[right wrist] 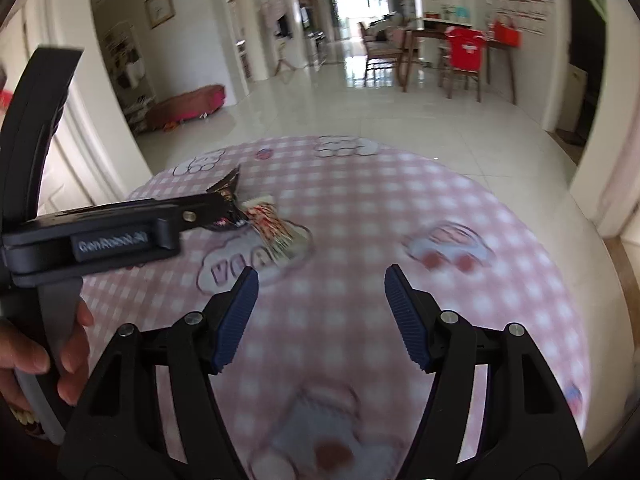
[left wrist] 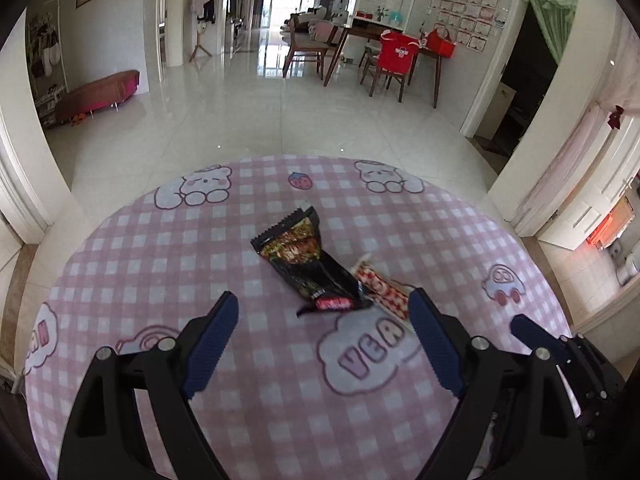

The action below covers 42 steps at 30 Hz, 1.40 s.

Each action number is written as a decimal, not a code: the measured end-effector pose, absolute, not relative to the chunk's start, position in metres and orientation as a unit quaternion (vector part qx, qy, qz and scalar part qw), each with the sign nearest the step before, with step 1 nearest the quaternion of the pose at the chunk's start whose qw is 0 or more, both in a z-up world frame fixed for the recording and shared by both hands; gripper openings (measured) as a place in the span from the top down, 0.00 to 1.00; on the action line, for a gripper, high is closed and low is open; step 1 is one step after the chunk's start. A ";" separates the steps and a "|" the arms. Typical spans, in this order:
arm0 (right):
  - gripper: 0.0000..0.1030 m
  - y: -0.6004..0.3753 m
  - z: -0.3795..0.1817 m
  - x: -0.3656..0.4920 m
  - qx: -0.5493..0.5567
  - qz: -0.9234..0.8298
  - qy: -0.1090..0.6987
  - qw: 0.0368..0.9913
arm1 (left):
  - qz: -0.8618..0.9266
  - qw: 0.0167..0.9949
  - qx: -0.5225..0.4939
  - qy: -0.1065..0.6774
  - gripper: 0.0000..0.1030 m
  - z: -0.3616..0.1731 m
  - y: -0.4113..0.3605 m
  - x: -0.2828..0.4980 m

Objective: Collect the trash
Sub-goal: 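Grasp the black snack bag with the left tool while the right tool grasps the red-white wrapper, then carry the black bag and red-white wrapper over the bucket and open both tools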

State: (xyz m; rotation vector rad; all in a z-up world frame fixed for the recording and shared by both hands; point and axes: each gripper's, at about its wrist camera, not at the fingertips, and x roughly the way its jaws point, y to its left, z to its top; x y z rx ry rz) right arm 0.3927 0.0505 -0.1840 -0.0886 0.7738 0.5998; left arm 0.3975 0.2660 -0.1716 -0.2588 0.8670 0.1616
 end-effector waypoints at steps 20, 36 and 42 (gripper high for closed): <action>0.88 0.082 -0.196 0.447 -0.080 0.281 0.405 0.866 | 0.062 0.890 -0.096 0.442 0.78 -0.200 0.263 0.431; 0.89 -0.027 -0.143 0.378 0.029 0.271 0.363 0.891 | -0.009 0.913 -0.057 0.404 0.82 -0.144 0.173 0.366; 0.89 -0.096 -0.128 0.335 0.071 0.254 0.338 0.903 | -0.058 0.918 -0.019 0.391 0.82 -0.125 0.097 0.336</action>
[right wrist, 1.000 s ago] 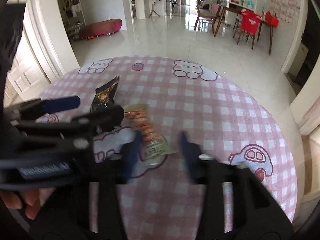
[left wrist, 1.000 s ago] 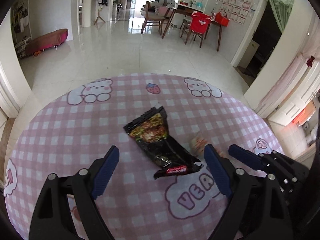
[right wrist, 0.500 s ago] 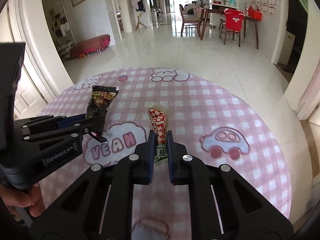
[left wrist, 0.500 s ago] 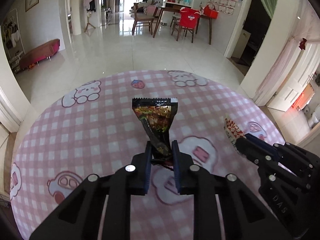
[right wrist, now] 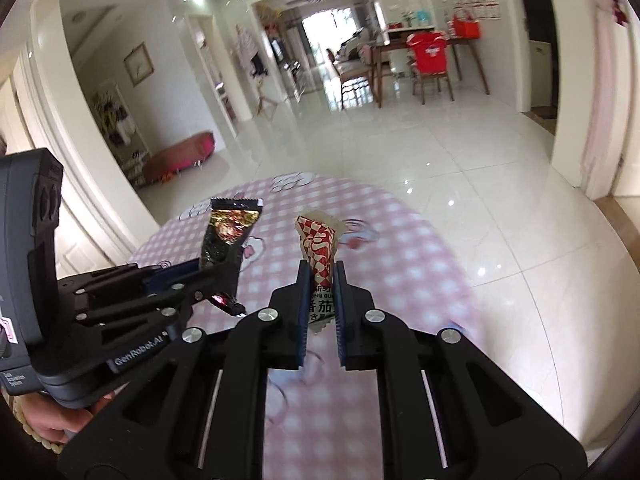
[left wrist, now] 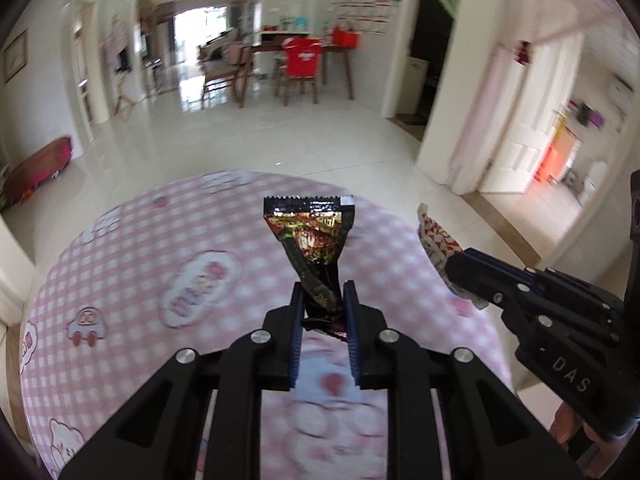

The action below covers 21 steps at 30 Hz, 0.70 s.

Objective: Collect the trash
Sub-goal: 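Carry the black bag and red-white wrapper over the bucket and open both tools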

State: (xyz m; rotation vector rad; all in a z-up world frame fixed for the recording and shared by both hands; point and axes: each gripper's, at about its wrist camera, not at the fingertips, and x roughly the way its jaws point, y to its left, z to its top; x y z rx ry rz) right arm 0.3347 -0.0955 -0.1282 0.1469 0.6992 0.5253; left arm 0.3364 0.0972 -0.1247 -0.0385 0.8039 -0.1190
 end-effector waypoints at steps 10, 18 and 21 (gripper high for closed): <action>0.89 -0.252 -0.132 0.257 0.148 0.164 0.297 0.929 | -0.162 0.900 0.031 0.403 0.82 -0.132 -0.045 0.308; 0.89 -0.342 -0.166 0.214 0.196 0.076 0.291 0.933 | -0.240 0.866 0.067 0.434 0.82 -0.168 -0.153 0.303; 0.89 -0.366 -0.178 0.203 0.215 0.049 0.290 0.931 | -0.260 0.854 0.078 0.443 0.82 -0.181 -0.186 0.304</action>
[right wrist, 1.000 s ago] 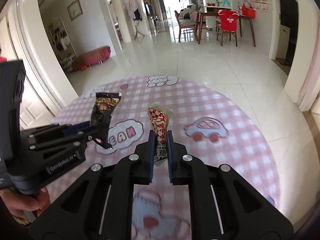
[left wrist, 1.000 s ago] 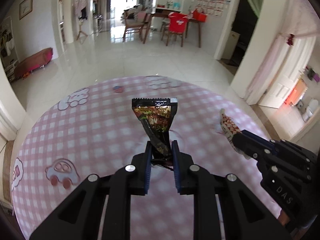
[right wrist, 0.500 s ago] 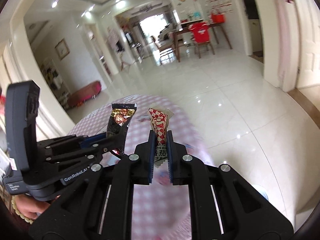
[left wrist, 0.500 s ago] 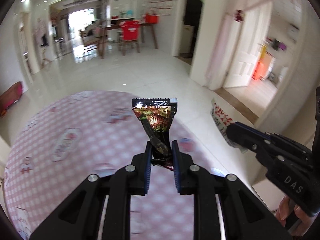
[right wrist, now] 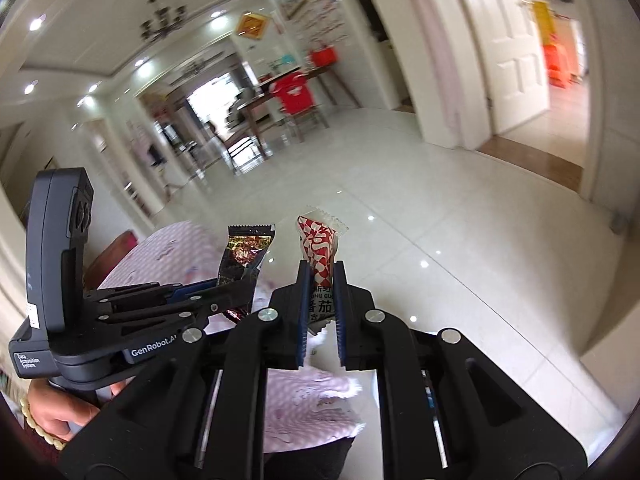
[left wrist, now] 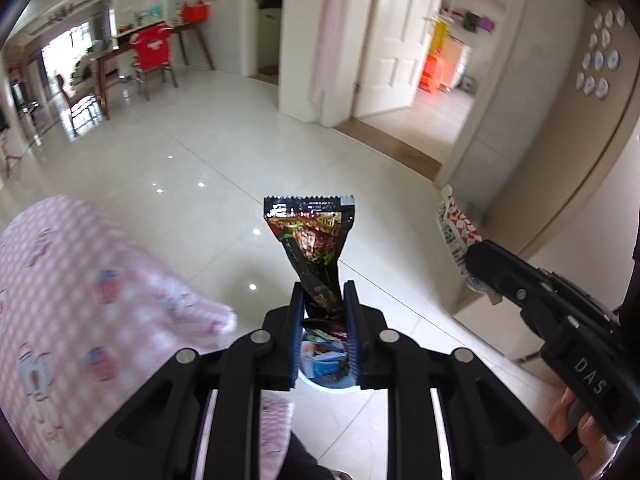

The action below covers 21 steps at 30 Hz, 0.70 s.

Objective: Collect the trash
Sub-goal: 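Carry the black bag and red-white wrapper over the bucket and open both tools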

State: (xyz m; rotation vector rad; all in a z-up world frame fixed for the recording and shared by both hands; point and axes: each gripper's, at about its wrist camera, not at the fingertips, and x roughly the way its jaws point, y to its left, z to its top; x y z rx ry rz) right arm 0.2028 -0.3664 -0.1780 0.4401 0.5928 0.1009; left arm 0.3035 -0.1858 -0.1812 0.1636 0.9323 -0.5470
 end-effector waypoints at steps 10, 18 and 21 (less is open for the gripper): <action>0.89 -0.404 -0.202 0.182 0.252 0.006 0.284 0.925 | -0.249 0.854 0.070 0.451 0.24 -0.203 -0.208 0.311; 0.89 -0.398 -0.210 0.185 0.254 0.018 0.299 0.920 | -0.220 0.865 0.080 0.444 0.21 -0.200 -0.192 0.310; 0.89 -0.396 -0.208 0.188 0.252 0.021 0.300 0.920 | -0.213 0.868 0.078 0.442 0.21 -0.198 -0.184 0.311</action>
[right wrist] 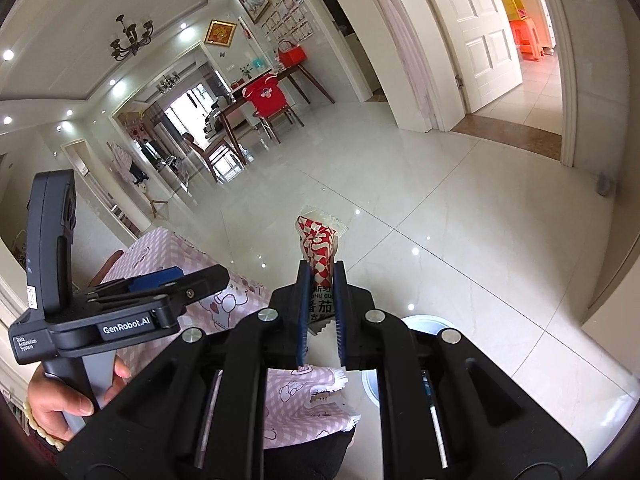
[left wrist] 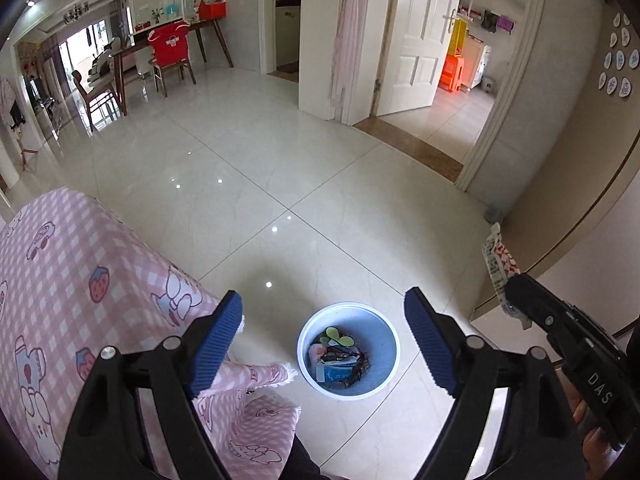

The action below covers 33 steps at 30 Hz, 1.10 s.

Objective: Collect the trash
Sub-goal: 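Carry the black bag and red-white wrapper over the bucket and open both tools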

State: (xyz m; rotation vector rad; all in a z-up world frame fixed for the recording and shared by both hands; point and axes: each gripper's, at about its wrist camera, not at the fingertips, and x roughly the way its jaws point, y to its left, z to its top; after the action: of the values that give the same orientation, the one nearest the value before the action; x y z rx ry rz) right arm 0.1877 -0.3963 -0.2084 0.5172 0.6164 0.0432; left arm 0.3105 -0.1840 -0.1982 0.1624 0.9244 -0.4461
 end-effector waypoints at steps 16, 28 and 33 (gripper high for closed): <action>0.37 -0.397 -0.221 0.229 0.229 0.006 0.327 0.917 | -0.166 0.886 0.058 0.429 0.21 -0.187 -0.146 0.316; 0.35 -0.365 -0.187 0.198 0.207 0.027 0.307 0.929 | -0.098 0.929 0.081 0.347 0.12 -0.126 -0.107 0.268; 0.30 -0.340 -0.137 0.165 0.185 0.047 0.260 0.947 | -0.081 0.946 0.075 0.306 0.10 -0.092 -0.088 0.232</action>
State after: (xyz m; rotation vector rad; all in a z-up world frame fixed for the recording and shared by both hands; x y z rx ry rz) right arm 0.1645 -0.3404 -0.1372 0.3768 0.5296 0.0955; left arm 0.2318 -0.0878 -0.0919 0.1528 0.6241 -0.1641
